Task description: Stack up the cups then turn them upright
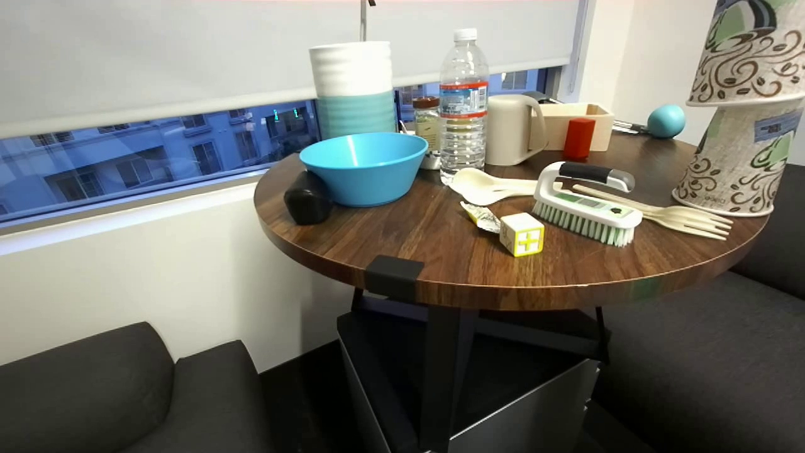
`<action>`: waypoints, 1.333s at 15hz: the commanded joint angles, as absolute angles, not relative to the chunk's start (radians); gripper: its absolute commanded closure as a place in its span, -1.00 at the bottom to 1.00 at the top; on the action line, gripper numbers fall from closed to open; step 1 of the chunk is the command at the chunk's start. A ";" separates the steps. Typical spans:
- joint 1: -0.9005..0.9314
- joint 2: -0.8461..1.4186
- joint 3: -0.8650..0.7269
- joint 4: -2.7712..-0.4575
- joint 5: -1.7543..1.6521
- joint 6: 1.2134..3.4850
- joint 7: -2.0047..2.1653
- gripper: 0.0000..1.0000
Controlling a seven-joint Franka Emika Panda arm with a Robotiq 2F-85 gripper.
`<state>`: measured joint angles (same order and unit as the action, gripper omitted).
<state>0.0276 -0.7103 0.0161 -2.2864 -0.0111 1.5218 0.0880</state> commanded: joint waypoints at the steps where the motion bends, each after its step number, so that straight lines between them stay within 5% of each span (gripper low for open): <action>1: -0.002 -0.778 0.010 -2.357 0.010 1.563 0.118 0.20; 20: -0.097 -0.892 -0.006 -2.423 -0.011 1.615 0.179 0.20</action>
